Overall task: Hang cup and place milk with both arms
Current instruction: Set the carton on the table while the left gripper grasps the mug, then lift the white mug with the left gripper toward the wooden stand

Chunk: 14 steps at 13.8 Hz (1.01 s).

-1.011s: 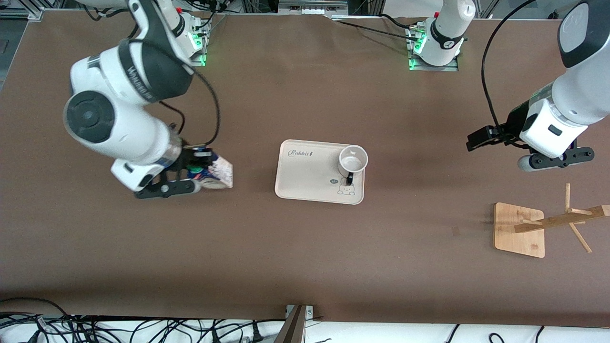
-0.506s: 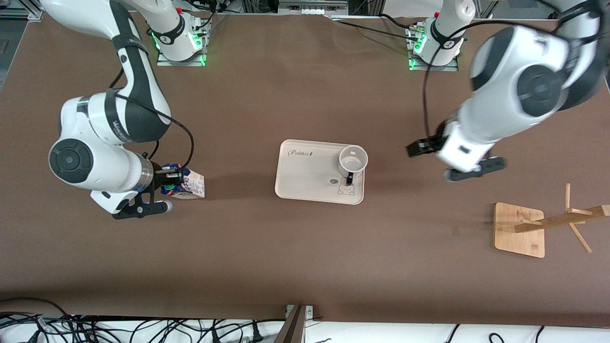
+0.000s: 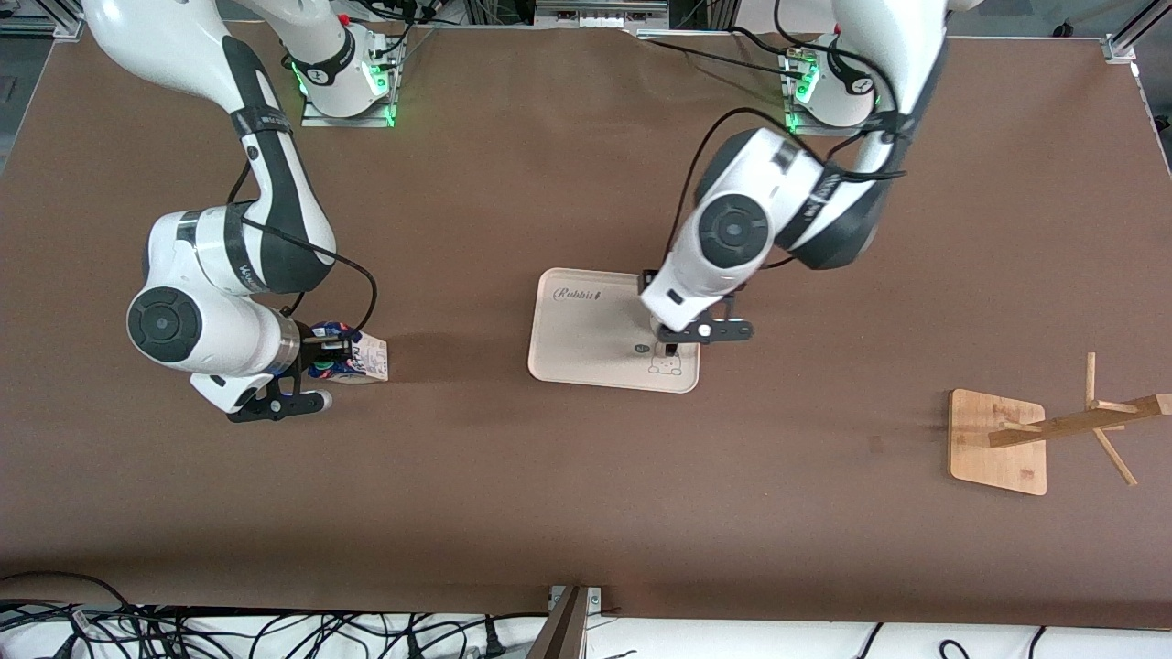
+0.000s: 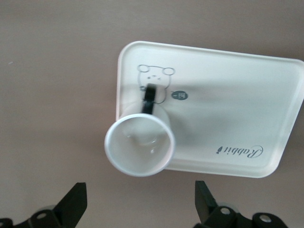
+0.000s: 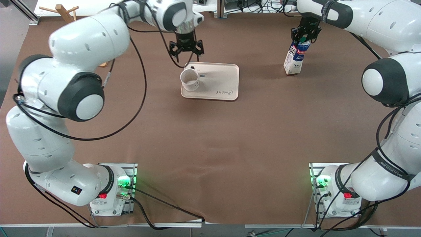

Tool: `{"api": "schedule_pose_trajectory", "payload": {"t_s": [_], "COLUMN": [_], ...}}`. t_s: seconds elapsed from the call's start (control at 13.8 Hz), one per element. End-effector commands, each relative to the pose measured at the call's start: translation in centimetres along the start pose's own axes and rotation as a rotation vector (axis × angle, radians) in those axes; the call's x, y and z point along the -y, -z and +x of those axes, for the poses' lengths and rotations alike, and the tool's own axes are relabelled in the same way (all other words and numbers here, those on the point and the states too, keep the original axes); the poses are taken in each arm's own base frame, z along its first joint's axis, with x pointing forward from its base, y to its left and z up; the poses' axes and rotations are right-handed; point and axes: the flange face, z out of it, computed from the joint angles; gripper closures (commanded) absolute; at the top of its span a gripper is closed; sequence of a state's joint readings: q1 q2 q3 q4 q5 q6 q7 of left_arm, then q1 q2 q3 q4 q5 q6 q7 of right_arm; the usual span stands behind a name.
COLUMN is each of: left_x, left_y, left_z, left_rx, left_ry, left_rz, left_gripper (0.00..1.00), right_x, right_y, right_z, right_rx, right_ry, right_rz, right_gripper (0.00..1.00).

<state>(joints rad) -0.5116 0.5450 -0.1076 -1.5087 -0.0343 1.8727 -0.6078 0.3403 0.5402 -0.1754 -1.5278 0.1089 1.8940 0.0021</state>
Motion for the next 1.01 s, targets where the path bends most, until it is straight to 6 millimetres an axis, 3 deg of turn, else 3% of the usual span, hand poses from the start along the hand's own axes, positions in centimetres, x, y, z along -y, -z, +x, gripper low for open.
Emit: {"api": "schedule_pose_trajectory", "payload": {"t_s": [0.0, 0.14, 0.29, 0.36, 0.43, 0.51, 0.72, 0.94], "left_x": [-2.9, -4.3, -5.4, -5.5, -5.5, -5.6, -5.8, -5.8], "left_y": [-3.7, -6.2, -8.4, -9.3, -10.2, -10.5, -11.4, -10.7], "left_z": [-0.9, -1.5, -2.1, -1.9, -1.7, -1.7, -1.6, -1.4], "left_rx": [-0.091, -0.099, -0.081, -0.082, -0.080, -0.079, -0.078, -0.087], "left_ry": [-0.101, -0.110, -0.119, -0.123, -0.122, -0.124, -0.127, -0.124], "left_rz": [0.114, 0.170, 0.191, 0.187, 0.187, 0.188, 0.186, 0.178], "left_gripper": [0.00, 0.00, 0.00, 0.13, 0.36, 0.69, 0.96, 1.00], "right_x": [-0.2, -0.3, -0.2, -0.2, -0.3, -0.4, -0.5, -0.7], "right_y": [0.6, 2.4, 5.8, 7.9, 9.9, 11.7, 15.5, 20.4], "right_z": [-0.9, -1.1, -1.8, -2.4, -3.2, -3.8, -6.0, -9.4], "right_rx": [-0.015, -0.040, -0.083, -0.096, -0.108, -0.120, -0.126, -0.150], "right_ry": [0.006, -0.004, 0.002, 0.003, 0.007, 0.009, 0.015, 0.026], "right_rz": [0.024, 0.028, 0.036, 0.042, 0.043, 0.045, 0.056, 0.062], "right_gripper": [0.04, 0.00, 0.00, 0.00, 0.00, 0.00, 0.00, 0.00]}}
